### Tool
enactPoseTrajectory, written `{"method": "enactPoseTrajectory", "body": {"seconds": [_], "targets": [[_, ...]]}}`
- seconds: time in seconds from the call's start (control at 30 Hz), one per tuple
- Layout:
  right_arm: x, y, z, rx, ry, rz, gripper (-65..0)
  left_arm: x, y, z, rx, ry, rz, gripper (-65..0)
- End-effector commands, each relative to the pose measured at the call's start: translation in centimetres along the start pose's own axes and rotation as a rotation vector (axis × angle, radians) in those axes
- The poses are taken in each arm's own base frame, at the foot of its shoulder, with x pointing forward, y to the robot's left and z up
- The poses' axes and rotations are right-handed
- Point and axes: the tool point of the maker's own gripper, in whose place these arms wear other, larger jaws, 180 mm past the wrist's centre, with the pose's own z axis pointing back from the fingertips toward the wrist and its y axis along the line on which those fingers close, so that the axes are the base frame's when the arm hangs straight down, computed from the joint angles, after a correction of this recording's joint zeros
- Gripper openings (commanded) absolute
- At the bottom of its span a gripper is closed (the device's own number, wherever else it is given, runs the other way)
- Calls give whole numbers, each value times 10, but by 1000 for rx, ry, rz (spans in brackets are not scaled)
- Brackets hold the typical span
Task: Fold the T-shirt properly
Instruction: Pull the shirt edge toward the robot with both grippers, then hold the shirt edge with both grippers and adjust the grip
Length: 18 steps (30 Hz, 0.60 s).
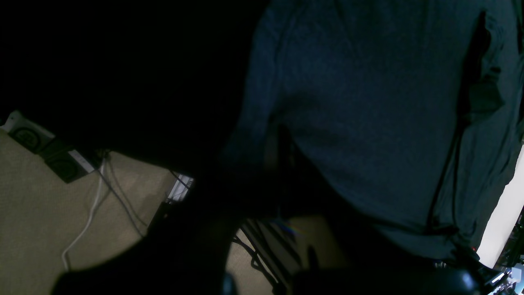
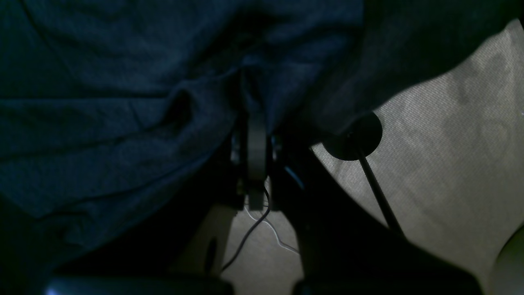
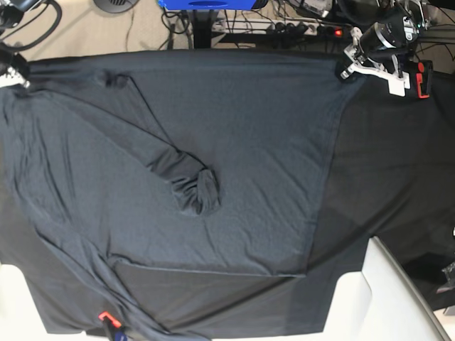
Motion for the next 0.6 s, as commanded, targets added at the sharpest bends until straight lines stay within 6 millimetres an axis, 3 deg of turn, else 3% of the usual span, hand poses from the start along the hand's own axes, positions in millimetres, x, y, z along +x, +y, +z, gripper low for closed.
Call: {"method": "enactPoseTrajectory", "body": {"seconds": [0.0, 0.23, 0.37, 0.57], "targets": [[21, 3, 4, -2, -53, 38, -650, 13, -1, 5, -1, -38, -17, -650], [29, 18, -1, -17, -15, 46, -650, 28, -19, 6, -38, -75, -48, -650], [27, 16, -1, -37, 5, 3, -650, 30, -21, 6, -45, -79, -46, -650], [38, 15, 20, -67, -3, 46, -650, 29, -22, 5, -46, -78, -47, -650]]}}
